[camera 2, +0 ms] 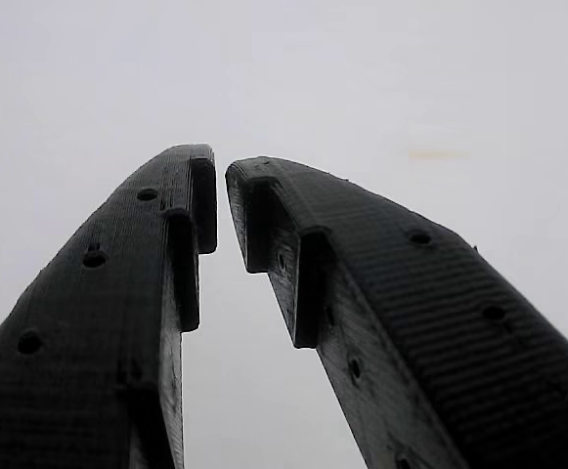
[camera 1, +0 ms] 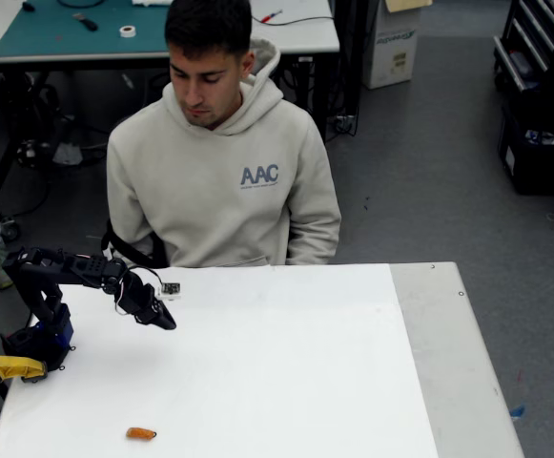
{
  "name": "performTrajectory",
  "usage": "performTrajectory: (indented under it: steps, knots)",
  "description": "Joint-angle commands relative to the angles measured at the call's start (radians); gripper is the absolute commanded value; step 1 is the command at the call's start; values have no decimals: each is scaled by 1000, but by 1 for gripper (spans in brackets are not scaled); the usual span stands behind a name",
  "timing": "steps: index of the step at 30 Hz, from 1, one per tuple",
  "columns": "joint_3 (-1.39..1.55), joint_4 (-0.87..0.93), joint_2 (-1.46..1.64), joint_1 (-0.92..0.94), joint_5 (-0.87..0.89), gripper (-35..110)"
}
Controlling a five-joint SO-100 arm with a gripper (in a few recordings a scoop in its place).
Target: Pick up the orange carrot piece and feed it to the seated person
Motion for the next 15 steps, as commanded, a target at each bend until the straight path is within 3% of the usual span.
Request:
performTrajectory:
  steps: [1, 15]
  knots:
    - [-51, 3, 9, 84, -55, -2]
    - [-61, -9, -3, 328, -81, -2]
